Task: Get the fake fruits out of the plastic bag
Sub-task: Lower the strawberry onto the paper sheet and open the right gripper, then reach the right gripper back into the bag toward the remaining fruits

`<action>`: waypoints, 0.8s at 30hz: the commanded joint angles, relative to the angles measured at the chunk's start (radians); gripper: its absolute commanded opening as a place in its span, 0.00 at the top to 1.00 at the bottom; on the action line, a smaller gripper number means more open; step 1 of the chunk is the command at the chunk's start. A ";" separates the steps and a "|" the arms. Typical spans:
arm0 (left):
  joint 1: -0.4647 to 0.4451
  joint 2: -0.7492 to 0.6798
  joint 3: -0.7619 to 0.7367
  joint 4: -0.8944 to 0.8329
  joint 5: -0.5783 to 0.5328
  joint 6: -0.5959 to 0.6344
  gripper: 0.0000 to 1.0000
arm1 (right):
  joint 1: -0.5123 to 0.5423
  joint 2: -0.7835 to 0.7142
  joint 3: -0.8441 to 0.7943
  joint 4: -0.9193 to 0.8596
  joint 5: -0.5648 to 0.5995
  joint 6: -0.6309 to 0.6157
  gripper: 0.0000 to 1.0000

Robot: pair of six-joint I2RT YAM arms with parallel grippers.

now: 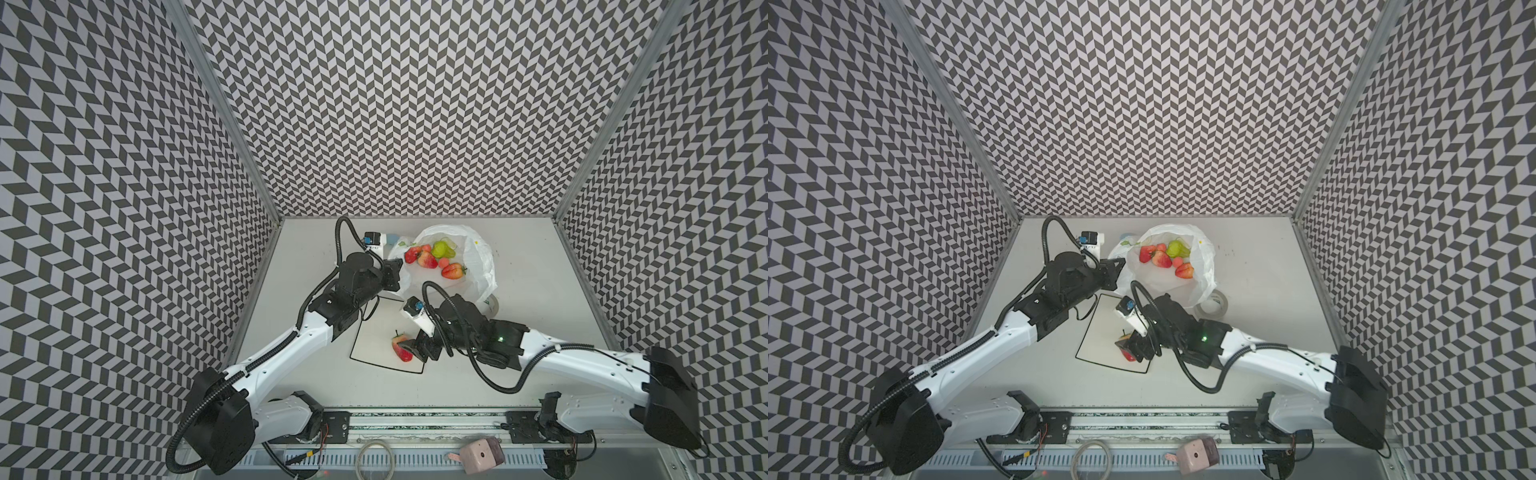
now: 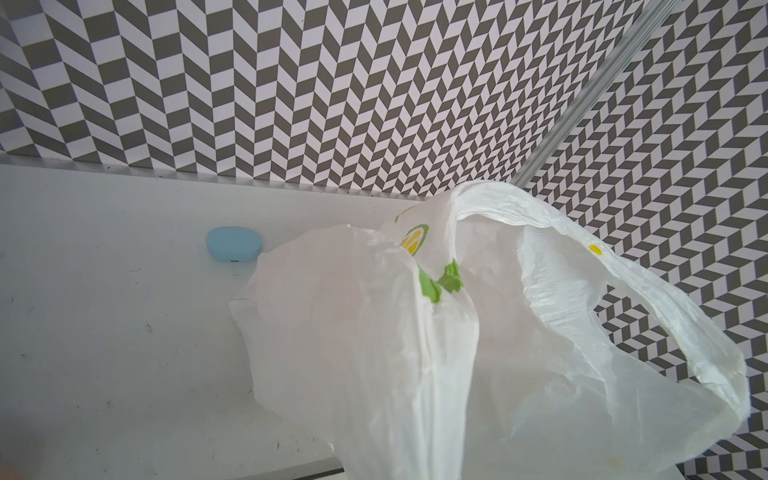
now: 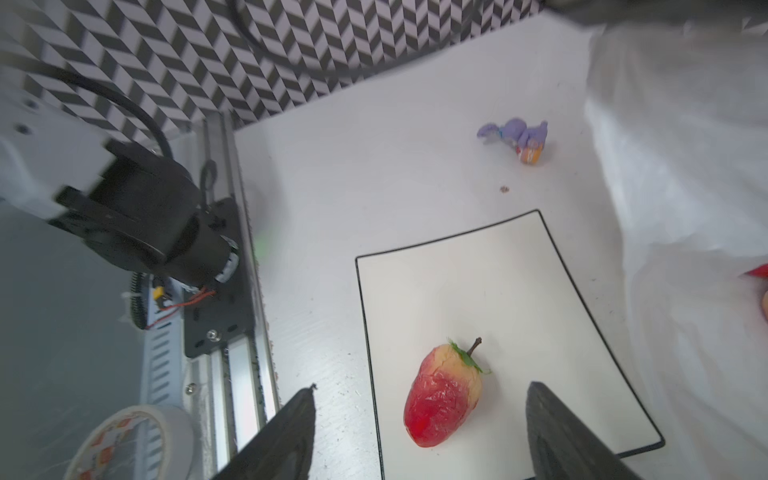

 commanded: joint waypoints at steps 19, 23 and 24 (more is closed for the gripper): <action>0.006 -0.032 -0.023 0.013 0.005 -0.007 1.00 | -0.243 0.251 0.285 -0.182 0.484 0.761 0.50; 0.006 -0.032 -0.023 0.014 0.010 -0.010 1.00 | -0.275 0.390 0.378 -0.245 0.521 0.899 0.44; 0.006 -0.031 -0.024 0.016 0.010 -0.012 1.00 | -0.283 0.422 0.403 -0.264 0.527 0.952 0.44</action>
